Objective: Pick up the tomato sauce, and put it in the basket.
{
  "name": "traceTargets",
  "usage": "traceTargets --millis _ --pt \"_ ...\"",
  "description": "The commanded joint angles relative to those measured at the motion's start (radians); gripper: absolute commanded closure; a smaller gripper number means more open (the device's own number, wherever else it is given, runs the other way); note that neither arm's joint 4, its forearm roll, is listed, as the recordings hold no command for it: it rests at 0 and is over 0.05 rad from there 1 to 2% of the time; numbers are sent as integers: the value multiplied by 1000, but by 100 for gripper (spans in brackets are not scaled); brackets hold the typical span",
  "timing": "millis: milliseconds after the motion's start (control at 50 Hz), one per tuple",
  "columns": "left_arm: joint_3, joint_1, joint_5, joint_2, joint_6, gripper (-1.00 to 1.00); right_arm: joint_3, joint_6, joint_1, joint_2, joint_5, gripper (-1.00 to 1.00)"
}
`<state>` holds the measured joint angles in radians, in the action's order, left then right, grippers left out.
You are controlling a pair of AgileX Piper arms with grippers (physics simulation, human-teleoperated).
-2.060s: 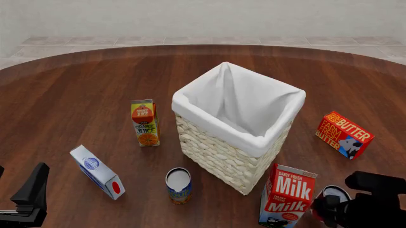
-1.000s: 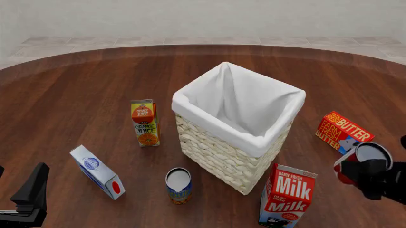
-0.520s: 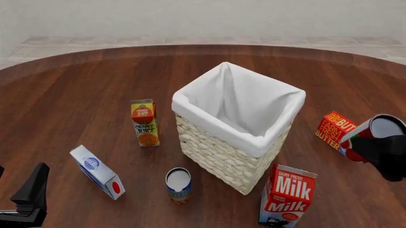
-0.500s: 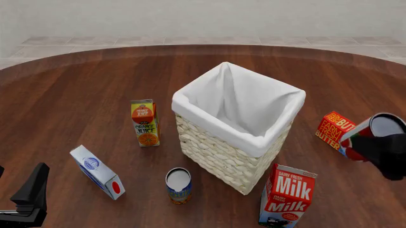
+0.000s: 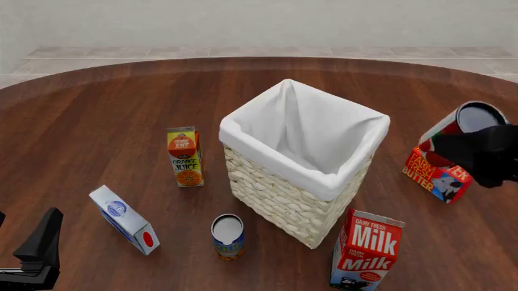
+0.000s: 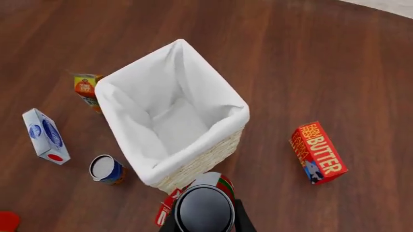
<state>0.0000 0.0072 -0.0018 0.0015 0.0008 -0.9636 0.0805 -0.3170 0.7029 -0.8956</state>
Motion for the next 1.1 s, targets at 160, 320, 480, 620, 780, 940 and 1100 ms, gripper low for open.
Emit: traceTargets --millis 160,320,480,620,780,940,1100 --pt "-1 -4 2 0 1 -100 -126 2 -59 138 19 100" --pt "-1 -4 2 0 1 -100 -182 -6 -82 214 32 100" --pt "-1 -4 2 0 1 -100 -225 -3 -92 272 40 100" --pt "-1 -4 2 0 1 -100 -250 10 -115 320 44 100" --pt "-1 -4 2 0 1 -100 -300 -4 -125 374 47 100" --pt "-1 -4 2 0 1 -100 -345 -7 -151 441 69 100" --pt "-1 -4 2 0 1 -100 -374 -6 -167 496 88 100"
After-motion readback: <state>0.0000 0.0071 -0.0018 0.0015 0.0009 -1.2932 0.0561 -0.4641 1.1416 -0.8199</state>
